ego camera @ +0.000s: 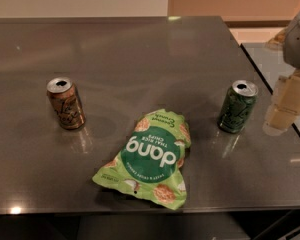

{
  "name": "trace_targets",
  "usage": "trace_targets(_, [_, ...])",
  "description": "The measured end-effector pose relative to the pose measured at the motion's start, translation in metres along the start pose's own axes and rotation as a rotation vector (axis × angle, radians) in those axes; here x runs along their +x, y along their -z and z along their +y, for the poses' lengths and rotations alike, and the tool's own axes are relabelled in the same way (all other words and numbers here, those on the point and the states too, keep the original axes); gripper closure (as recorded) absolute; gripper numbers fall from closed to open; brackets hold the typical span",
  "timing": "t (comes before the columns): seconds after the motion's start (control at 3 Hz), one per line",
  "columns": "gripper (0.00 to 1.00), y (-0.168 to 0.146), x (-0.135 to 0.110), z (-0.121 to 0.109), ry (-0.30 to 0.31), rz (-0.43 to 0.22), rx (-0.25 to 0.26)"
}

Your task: Pick green rice chip bag

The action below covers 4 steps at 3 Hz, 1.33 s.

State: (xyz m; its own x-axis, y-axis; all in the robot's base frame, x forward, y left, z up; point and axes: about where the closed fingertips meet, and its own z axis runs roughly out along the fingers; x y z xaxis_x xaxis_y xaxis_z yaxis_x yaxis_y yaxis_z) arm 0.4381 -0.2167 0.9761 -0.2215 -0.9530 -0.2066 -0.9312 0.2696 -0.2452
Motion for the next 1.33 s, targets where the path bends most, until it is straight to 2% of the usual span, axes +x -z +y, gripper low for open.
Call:
trace_targets(0.33, [0.00, 0.000, 0.000, 0.000, 0.000, 0.000, 0.000])
trace_targets(0.67, [0.00, -0.001, -0.014, -0.005, 0.071, -0.007, 0.013])
trace_targets(1.33, [0.00, -0.021, -0.070, -0.008, 0.281, -0.051, 0.013])
